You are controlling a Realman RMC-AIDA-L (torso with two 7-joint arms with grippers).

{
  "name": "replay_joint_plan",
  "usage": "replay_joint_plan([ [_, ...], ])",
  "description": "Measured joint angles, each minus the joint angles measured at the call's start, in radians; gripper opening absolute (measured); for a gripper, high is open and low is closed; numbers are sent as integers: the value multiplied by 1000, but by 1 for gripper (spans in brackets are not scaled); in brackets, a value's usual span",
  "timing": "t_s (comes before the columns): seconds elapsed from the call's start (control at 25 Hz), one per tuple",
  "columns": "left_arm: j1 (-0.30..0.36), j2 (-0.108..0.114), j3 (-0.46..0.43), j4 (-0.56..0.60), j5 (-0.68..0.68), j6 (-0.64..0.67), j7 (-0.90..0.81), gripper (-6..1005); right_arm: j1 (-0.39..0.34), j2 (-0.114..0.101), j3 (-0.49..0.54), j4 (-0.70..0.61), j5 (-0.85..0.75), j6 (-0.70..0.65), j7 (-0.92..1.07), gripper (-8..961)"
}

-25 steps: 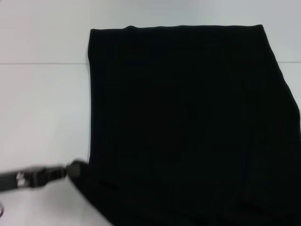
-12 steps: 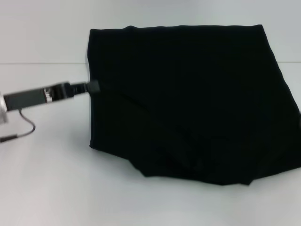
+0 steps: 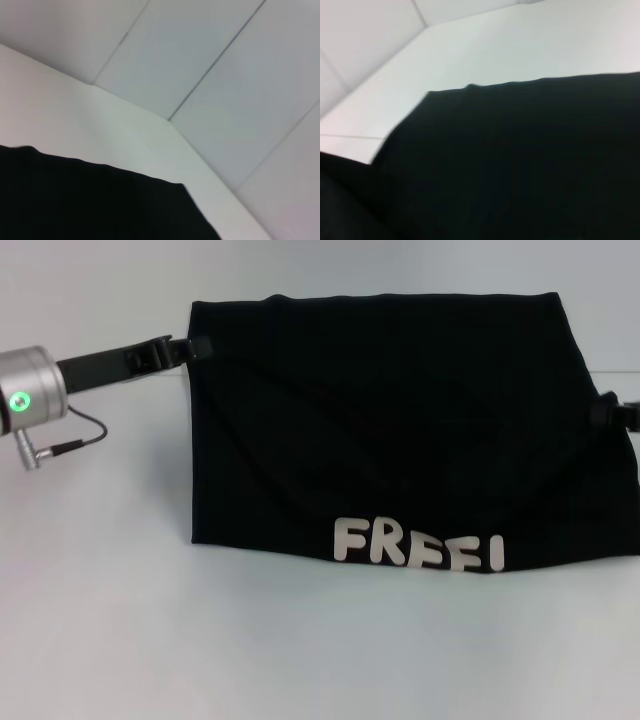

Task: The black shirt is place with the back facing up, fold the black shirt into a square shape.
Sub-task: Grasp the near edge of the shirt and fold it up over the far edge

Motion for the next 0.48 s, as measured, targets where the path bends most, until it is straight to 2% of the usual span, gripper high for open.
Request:
replay_joint_plan([
  [0.24,-54,-11,50,-17,-9,-163,28,16,70,-1,-66,65,2,224,4,64],
  [0.48,-94,-7,78,-72,-15,-266,71,16,118,2,-103,135,3,405,-1,65],
])
